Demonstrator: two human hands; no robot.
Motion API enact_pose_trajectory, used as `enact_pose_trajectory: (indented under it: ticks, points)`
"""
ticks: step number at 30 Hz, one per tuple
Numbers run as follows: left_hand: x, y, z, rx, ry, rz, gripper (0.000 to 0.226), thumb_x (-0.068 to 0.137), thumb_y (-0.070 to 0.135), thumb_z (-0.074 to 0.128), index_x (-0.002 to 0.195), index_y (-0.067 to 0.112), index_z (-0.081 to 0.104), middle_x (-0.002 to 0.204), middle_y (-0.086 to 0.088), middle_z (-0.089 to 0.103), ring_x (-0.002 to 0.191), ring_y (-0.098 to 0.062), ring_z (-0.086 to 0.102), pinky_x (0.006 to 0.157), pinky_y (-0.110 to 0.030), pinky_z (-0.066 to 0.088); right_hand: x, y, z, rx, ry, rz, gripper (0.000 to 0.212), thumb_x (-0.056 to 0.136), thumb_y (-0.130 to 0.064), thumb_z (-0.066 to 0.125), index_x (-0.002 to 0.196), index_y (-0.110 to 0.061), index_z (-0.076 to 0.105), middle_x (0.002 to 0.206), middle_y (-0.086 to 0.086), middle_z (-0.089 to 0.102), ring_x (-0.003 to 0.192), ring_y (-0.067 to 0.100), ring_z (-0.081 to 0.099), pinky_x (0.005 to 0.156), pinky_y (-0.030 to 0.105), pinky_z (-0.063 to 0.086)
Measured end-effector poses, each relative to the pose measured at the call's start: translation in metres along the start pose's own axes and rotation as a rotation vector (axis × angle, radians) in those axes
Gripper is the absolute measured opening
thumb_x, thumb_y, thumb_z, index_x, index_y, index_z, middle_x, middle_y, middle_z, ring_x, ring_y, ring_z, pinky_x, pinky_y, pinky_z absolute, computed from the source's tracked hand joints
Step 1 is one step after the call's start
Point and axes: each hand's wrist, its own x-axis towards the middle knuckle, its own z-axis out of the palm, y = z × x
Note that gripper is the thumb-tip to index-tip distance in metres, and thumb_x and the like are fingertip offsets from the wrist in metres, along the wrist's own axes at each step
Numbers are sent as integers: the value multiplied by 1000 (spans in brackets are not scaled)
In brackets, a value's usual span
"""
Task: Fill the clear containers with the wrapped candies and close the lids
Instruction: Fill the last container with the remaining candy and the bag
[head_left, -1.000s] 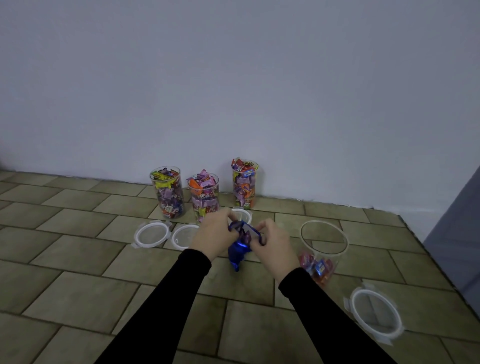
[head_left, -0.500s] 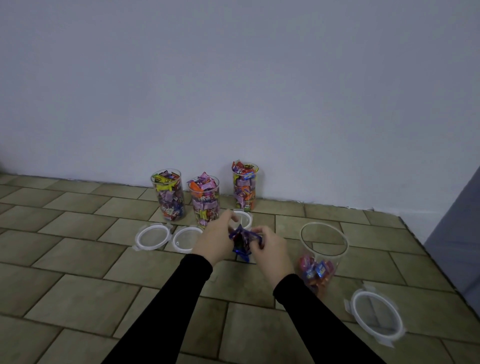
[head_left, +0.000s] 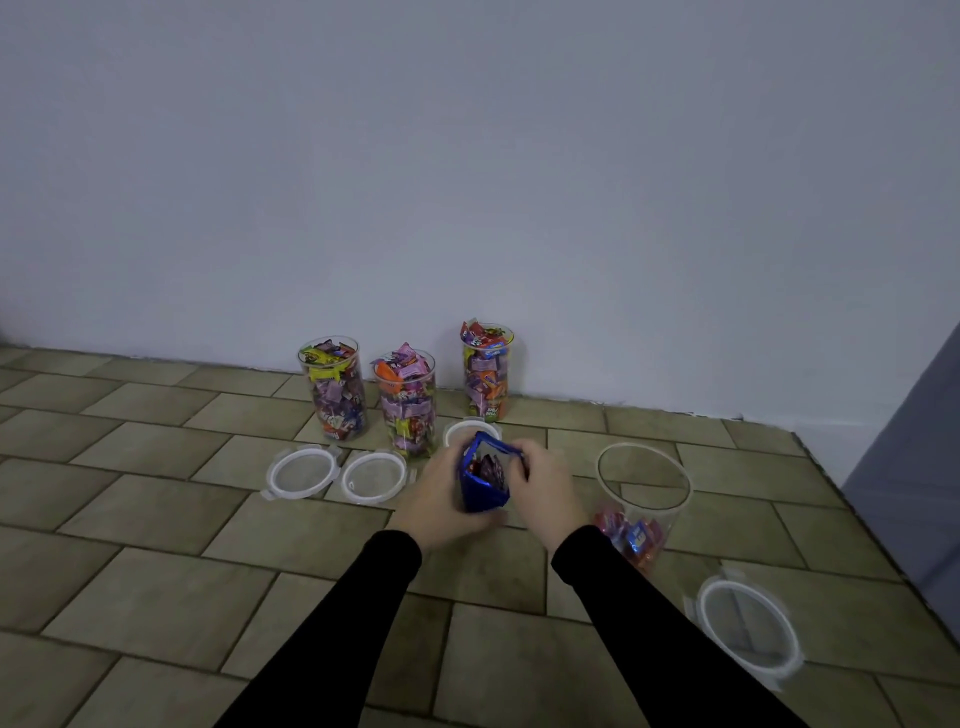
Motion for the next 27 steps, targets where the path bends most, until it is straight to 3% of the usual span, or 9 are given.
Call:
enact_pose_trajectory:
  ticks: [2, 6, 10, 12, 15, 18, 21, 25, 27]
  points:
    - [2, -1, 3, 17, 4, -25, 84, 68, 32, 85, 135, 33, 35, 126, 14, 48, 115, -1, 44, 96, -21, 38, 2, 0, -4, -27, -8, 3, 28, 99, -15, 41, 119, -12, 60, 110, 5, 66, 98, 17, 61, 75, 21, 43]
    - [4, -10, 8, -5, -50, -54, 73, 67, 27, 85, 128, 29, 44, 123, 10, 58, 112, -7, 55, 94, -27, 47, 5, 1, -8, -48, -33, 18, 27, 100, -15, 39, 116, -12, 60, 106, 5, 66, 85, 11, 54, 67, 18, 37]
    - [7, -21, 13, -34, -7, -73, 56, 76, 8, 72, 119, 29, 42, 122, 3, 54, 112, -16, 54, 92, -27, 46, 4, 4, -8, -32, -16, -2, 26, 99, -11, 41, 114, -9, 62, 103, 6, 65, 84, 10, 51, 57, 10, 33]
    - [10, -21, 14, -70, 6, -93, 58, 77, 4, 71, 118, 32, 40, 124, 1, 52, 113, -17, 54, 96, -31, 47, 2, 4, -8, -1, 27, -9, 25, 99, -11, 41, 114, -9, 62, 103, 5, 64, 85, 9, 51, 58, 5, 35]
    - [12, -23, 13, -151, 3, -153, 67, 72, 5, 77, 119, 33, 39, 126, 0, 45, 112, -16, 53, 98, -35, 48, 2, 4, -7, -36, 25, -30, 25, 100, -16, 42, 115, -13, 62, 105, 3, 65, 88, 9, 55, 67, 12, 36]
    - [8, -27, 9, -396, -77, -269, 78, 72, -5, 77, 128, 28, 34, 125, 2, 50, 108, -12, 55, 89, -27, 49, 6, -1, -10, -159, -68, -36, 25, 99, -20, 44, 117, -15, 60, 112, 5, 60, 96, 16, 57, 77, 20, 39]
    - [8, -26, 6, -464, -82, -296, 80, 73, -6, 77, 133, 24, 34, 129, -3, 52, 107, -10, 55, 84, -23, 48, 10, -18, -17, -243, -110, -131, 28, 97, -18, 49, 124, -20, 56, 117, 2, 52, 103, 19, 57, 83, 22, 41]
    - [8, -16, 3, -560, -45, -295, 85, 73, -5, 77, 135, 31, 32, 125, 2, 47, 104, -7, 54, 75, -22, 54, 19, -40, -28, -298, -101, -208, 29, 96, -11, 44, 118, -18, 63, 113, 3, 62, 101, 18, 57, 85, 26, 45]
    - [7, -15, -1, -690, 10, -323, 98, 69, -4, 81, 140, 34, 26, 124, -2, 47, 107, -17, 59, 75, -33, 58, 24, -46, -36, -281, -68, -190, 26, 96, -12, 46, 110, -16, 67, 104, 3, 66, 92, 17, 60, 77, 25, 46]
